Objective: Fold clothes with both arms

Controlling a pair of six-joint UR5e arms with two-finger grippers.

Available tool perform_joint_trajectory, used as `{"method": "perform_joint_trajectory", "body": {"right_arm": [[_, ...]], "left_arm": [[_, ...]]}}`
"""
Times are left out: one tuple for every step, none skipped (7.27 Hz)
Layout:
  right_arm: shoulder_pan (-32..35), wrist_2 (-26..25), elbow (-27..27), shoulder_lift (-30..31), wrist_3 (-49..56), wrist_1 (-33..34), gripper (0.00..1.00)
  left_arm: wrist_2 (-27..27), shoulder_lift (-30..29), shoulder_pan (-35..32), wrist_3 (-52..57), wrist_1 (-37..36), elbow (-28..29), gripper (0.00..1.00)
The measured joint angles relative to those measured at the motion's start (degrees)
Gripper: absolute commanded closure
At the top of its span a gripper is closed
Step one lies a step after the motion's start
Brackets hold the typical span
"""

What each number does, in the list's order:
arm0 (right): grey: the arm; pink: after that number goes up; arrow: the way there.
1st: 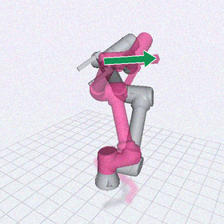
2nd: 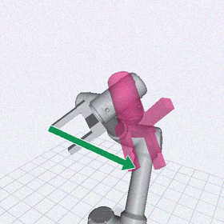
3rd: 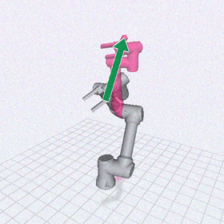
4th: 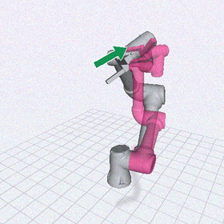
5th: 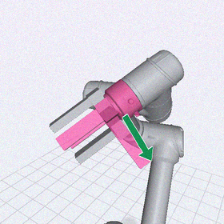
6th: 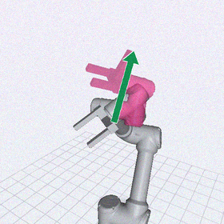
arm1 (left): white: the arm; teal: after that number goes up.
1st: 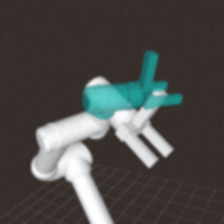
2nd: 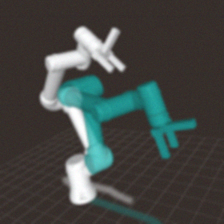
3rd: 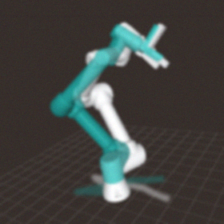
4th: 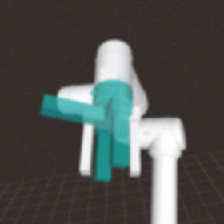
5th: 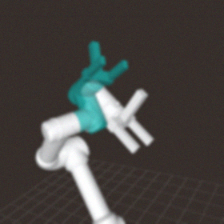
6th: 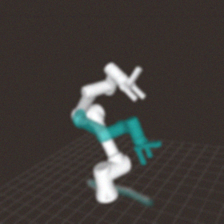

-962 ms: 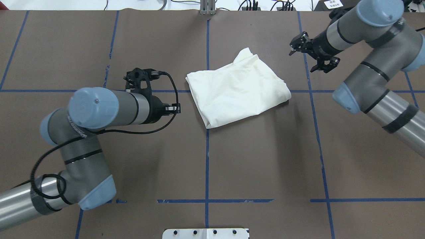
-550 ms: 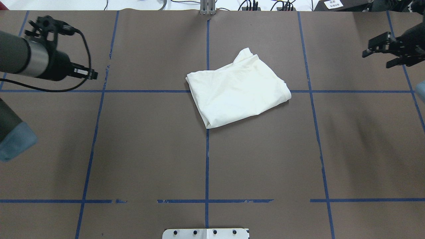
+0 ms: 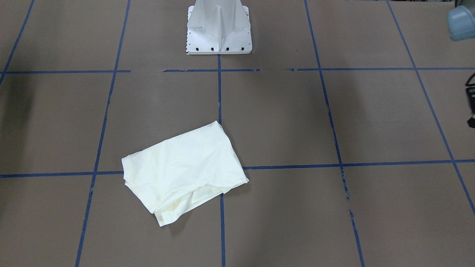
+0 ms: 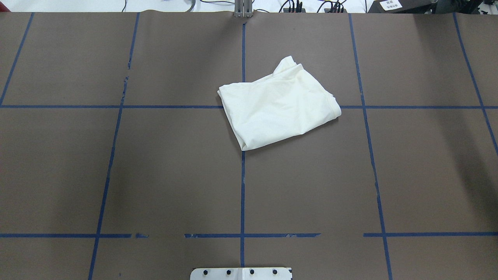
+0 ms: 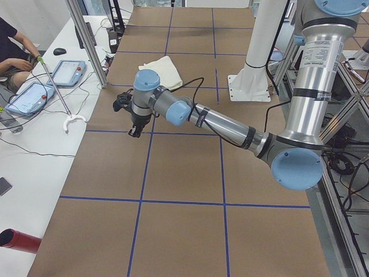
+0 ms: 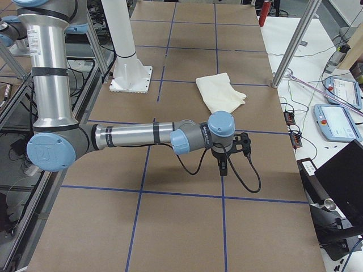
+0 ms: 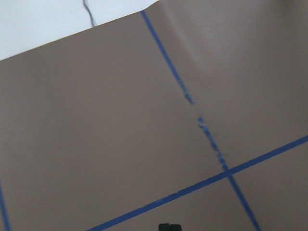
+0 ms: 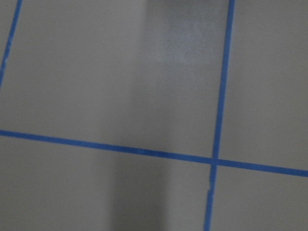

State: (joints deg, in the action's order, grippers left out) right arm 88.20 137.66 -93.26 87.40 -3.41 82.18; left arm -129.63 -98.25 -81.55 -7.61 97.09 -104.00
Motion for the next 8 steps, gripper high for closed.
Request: {"method": "perform_joint_trajectory", "body": {"right_arm": [[2.3,-0.9,0.0,-0.1,9.4,6.9,0.00],[3.4,-2.1,-0.1,0.0,14.0,10.7,0.00],[3.7,-2.9,-0.1,0.3,15.7,12.1,0.00],[3.9,-3.1,-0.1,0.7,16.1,12.6,0.00],[3.8,-2.9,0.0,1.0,16.0,12.6,0.00],[3.8,-2.7,0.2,1.2,15.8,12.7,0.00],[3.7,-2.7,0.4,1.4,15.8,12.8,0.00],[3.7,-2.6,0.5,1.7,15.8,12.7,0.00]], "left_arm": [[-0.9,0.4,-3.0,2.7,-5.9,-0.5,0.00],[-1.2,2.2,-4.4,4.8,-10.4,-1.7,0.00],[-1.3,5.5,-5.0,8.3,-12.6,-2.7,0.00],[-1.4,8.9,-5.2,12.8,-13.1,-3.5,0.00],[-1.5,11.2,-5.2,15.6,-13.1,-4.0,0.00],[-1.8,12.5,-5.2,16.7,-13.2,-4.1,0.00],[-2.6,12.9,-5.1,17.1,-13.3,-4.3,0.00],[-3.5,12.8,-5.0,17.2,-13.4,-4.3,0.00]]}}
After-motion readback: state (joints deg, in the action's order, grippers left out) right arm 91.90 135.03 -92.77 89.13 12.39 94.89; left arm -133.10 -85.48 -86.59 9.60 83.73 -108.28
